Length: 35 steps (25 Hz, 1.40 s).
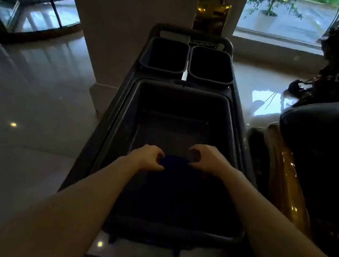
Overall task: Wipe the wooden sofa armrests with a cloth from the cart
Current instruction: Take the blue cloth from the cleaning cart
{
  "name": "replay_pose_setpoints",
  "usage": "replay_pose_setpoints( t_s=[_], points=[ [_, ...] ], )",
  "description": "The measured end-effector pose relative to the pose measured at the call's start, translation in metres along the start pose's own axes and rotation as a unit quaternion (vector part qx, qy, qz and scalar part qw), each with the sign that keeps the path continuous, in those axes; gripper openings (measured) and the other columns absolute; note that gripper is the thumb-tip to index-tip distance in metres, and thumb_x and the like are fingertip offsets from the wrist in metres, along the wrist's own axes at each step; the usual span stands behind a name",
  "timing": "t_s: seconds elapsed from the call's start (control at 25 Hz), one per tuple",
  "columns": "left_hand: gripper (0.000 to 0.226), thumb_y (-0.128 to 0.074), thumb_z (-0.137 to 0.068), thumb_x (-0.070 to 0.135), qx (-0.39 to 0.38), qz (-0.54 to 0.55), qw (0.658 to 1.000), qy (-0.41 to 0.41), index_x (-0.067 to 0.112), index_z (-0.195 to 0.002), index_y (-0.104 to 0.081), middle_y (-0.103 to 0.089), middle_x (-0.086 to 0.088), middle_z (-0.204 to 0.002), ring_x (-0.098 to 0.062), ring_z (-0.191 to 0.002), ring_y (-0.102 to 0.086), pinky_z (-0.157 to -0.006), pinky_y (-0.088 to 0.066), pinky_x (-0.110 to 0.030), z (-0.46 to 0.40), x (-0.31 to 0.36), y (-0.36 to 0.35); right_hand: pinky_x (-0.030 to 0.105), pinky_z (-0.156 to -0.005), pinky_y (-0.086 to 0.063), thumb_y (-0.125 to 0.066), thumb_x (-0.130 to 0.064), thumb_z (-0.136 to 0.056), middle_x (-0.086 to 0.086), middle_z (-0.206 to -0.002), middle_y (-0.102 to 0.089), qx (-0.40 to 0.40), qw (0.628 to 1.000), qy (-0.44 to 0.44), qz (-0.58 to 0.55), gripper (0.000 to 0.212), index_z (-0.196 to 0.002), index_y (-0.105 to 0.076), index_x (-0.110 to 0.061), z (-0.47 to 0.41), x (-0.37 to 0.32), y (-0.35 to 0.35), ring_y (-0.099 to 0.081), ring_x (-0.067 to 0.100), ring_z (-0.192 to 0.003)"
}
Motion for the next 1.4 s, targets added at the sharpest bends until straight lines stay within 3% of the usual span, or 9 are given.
replay_pose_setpoints(
  t_s=[0.24, 0.4, 0.6, 0.76, 1.0, 1.28, 1.4],
  points=[
    [0.053, -0.067, -0.076, 0.035, -0.037, 0.027, 0.998, 0.040, 0.021, -0.125, -0.052, -0.057, -0.005, -0.128, -0.022, -0.113, -0.055, -0.095, -0.048, -0.039, -0.011, -0.013, -0.058, 0.037, -0.091, -0.049, -0.072, -0.026, -0.075, 0.007, -0.129, -0.052, -0.062, 0.997, -0.044, 0.009, 0.055, -0.125, -0.050, -0.020, 0.003, 0.030, -0.063, -0.052, 0.023, -0.113],
    [0.043, -0.069, -0.077, 0.027, 0.036, 0.022, 0.998, 0.044, 0.017, -0.117, -0.058, -0.057, -0.006, -0.122, -0.023, -0.109, -0.055, -0.088, -0.050, -0.037, -0.015, -0.010, -0.080, 0.034, -0.091, -0.046, -0.071, -0.019, -0.076, 0.006, -0.129, -0.045, -0.020, 0.999, -0.046, -0.008, 0.050, -0.123, -0.053, -0.017, 0.000, 0.039, -0.087, -0.049, 0.025, -0.112],
    [0.023, -0.061, -0.083, 0.010, 0.101, 0.078, 0.987, 0.096, 0.010, -0.105, -0.066, -0.063, -0.010, -0.115, -0.023, -0.102, -0.059, -0.087, -0.050, -0.033, -0.012, -0.006, -0.087, 0.024, -0.083, -0.042, -0.060, -0.002, -0.081, 0.012, -0.118, -0.058, 0.042, 0.997, -0.055, -0.037, 0.027, -0.107, -0.064, -0.009, 0.003, 0.041, -0.093, -0.056, 0.025, -0.104],
    [0.023, -0.065, -0.079, 0.009, 0.094, 0.113, 0.984, 0.099, 0.006, -0.101, -0.070, -0.069, -0.010, -0.109, -0.020, -0.101, -0.063, -0.092, -0.046, -0.027, -0.010, 0.001, -0.051, 0.022, -0.080, -0.045, -0.063, -0.002, -0.078, 0.012, -0.105, -0.070, 0.043, 0.988, -0.102, -0.109, 0.022, -0.097, -0.070, -0.009, 0.004, 0.041, -0.062, -0.063, 0.020, -0.094],
    [0.017, -0.068, -0.075, 0.014, 0.121, 0.101, 0.986, 0.055, 0.013, -0.091, -0.074, -0.073, -0.008, -0.097, -0.012, -0.083, -0.062, -0.077, -0.049, -0.024, 0.005, 0.034, 0.032, 0.011, -0.063, -0.038, -0.069, -0.005, -0.070, 0.011, -0.089, -0.073, 0.091, 0.987, -0.071, -0.113, 0.018, -0.087, -0.074, -0.009, 0.011, 0.015, 0.018, -0.062, 0.013, -0.076],
    [0.017, -0.070, -0.074, 0.014, 0.202, 0.112, 0.973, -0.024, 0.012, -0.089, -0.075, -0.074, -0.009, -0.095, -0.011, -0.082, -0.062, -0.073, -0.046, -0.021, 0.046, 0.089, 0.119, 0.004, -0.061, -0.034, -0.070, -0.006, -0.068, 0.009, -0.084, -0.075, 0.214, 0.972, -0.028, -0.090, 0.017, -0.083, -0.075, -0.012, 0.050, -0.024, 0.121, -0.060, 0.012, -0.074],
    [0.018, -0.070, -0.074, 0.014, 0.214, 0.108, 0.969, -0.059, 0.011, -0.091, -0.074, -0.074, -0.010, -0.092, -0.006, -0.064, -0.059, -0.058, -0.046, -0.015, 0.065, 0.122, 0.148, -0.001, -0.056, -0.037, -0.071, -0.007, -0.068, 0.009, -0.079, -0.073, 0.259, 0.962, -0.026, -0.079, 0.016, -0.082, -0.075, -0.013, 0.074, -0.032, 0.163, -0.060, 0.014, -0.071]
  ],
)
Point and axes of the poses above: each hand's wrist, its own z-axis away from the middle knuckle, its own y-axis out of the back of the hand, x = y × z, the point moved 3 cm from there along -z, towards the middle knuckle
